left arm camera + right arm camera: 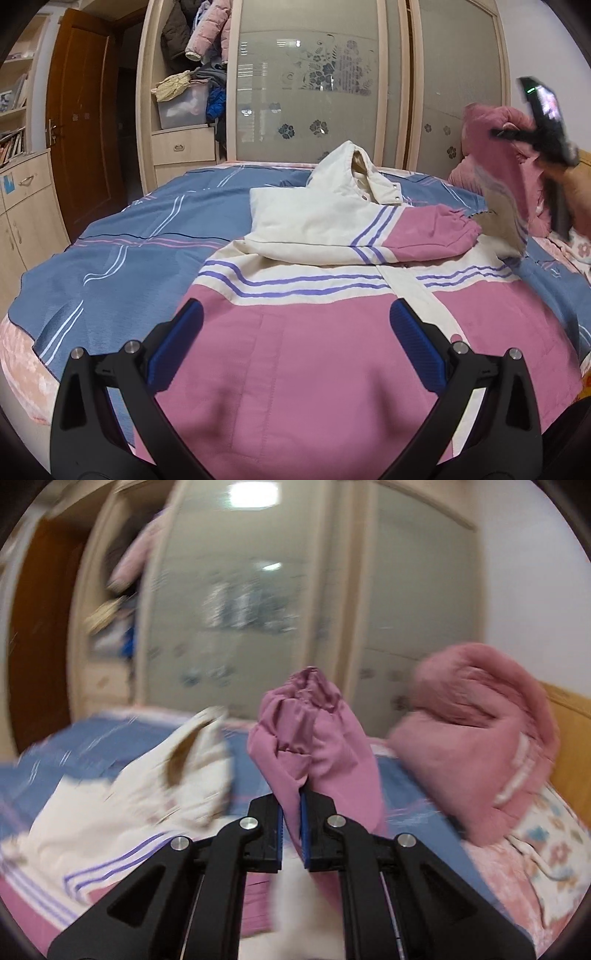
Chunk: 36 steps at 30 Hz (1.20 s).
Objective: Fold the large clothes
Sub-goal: 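Fold the held sleeve across the chest over the first sleeve, release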
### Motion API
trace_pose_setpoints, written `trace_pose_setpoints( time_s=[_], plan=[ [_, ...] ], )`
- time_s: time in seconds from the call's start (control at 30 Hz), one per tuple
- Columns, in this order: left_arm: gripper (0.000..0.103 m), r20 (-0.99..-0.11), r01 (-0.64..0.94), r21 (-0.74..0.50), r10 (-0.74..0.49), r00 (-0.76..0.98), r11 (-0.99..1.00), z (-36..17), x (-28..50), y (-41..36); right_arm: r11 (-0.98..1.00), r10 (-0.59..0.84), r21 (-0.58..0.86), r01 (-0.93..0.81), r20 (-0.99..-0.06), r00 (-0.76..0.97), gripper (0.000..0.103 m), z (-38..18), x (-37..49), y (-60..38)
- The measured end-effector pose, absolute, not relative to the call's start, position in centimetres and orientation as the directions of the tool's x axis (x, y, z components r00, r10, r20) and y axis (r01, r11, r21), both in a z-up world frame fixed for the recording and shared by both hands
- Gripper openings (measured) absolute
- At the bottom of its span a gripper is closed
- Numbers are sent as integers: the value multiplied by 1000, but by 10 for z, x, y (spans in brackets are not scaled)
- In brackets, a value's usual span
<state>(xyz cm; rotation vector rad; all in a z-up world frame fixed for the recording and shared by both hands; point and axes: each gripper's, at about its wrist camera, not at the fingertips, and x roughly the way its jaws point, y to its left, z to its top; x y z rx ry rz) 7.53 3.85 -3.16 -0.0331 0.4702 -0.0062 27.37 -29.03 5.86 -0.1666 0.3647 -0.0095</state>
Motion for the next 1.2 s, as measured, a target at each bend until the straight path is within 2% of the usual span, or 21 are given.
trace_pose_setpoints(
  time_s=[0.1,0.13,0.2,0.27,0.33,0.47,0.63,0.87,0.97,1.2],
  plan=[
    [101,-455,-11,-49,-12,890,999,-31,76,44,973,-15,-212,-86,-435,900,9,10,285,-241],
    [101,-458,-15,-54,-11,889,998,-31,76,46,970,-12,-217,-105,-478,878,13,-8,289,-230],
    [101,-461,-22,-56,-6,887,998,-31,77,50,971,20,-180,-154,-587,809,34,-43,297,-218],
    [101,-463,-25,-55,-3,887,998,-32,78,51,976,17,-158,-151,-634,773,75,-63,291,-214],
    [101,-465,-27,-56,-2,886,998,-32,79,52,980,39,-131,-149,-609,792,79,-63,270,-214],
    [101,-463,-30,-51,3,887,998,-32,79,50,987,153,37,-156,-503,851,100,-36,197,-232],
    [101,-458,-23,-46,-1,889,999,-31,75,46,997,68,-10,-77,-353,933,102,-12,76,-253],
    [101,-463,2,-13,-8,886,1000,-34,65,32,998,-62,-14,61,-285,956,102,-31,-10,-292],
    [101,-486,22,-46,-41,873,999,-38,63,31,997,-70,-48,58,-331,941,102,-42,-2,-290],
    [101,-489,-6,-25,-8,872,1000,-43,63,27,998,-66,-34,58,-363,929,102,-48,-1,-297]
  ],
)
